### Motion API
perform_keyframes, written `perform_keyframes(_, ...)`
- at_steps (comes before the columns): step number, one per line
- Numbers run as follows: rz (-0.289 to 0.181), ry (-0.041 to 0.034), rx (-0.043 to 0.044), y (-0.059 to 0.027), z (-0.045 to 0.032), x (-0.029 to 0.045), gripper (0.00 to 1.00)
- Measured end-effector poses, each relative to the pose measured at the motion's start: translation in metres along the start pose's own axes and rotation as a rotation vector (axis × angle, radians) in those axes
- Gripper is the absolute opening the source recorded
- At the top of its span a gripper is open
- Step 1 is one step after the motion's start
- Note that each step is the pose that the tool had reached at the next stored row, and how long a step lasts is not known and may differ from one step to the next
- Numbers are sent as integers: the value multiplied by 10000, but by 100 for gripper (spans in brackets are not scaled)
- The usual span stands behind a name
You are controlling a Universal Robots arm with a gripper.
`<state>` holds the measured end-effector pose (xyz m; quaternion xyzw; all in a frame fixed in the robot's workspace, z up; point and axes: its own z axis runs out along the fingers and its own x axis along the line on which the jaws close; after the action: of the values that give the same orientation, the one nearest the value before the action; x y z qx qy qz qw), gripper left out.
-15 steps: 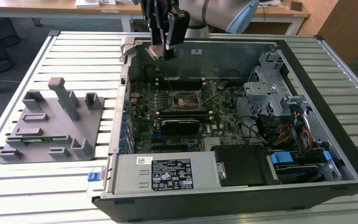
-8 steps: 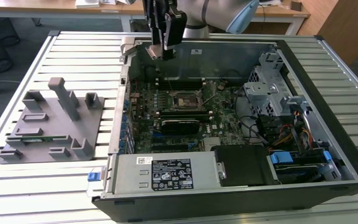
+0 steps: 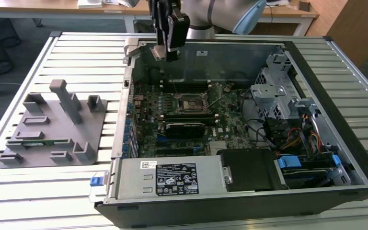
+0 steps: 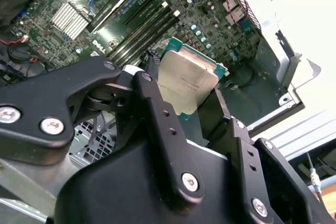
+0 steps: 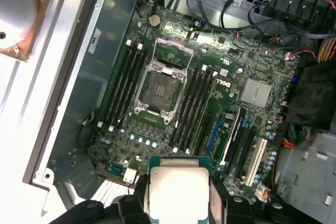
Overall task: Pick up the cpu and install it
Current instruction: 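Place the cpu into insertion slot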
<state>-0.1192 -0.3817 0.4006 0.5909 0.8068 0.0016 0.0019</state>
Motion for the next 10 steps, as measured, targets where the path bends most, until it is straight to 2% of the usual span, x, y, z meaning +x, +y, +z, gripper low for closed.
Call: perform_keyframes(10, 1366, -7, 3, 4, 55, 4, 54)
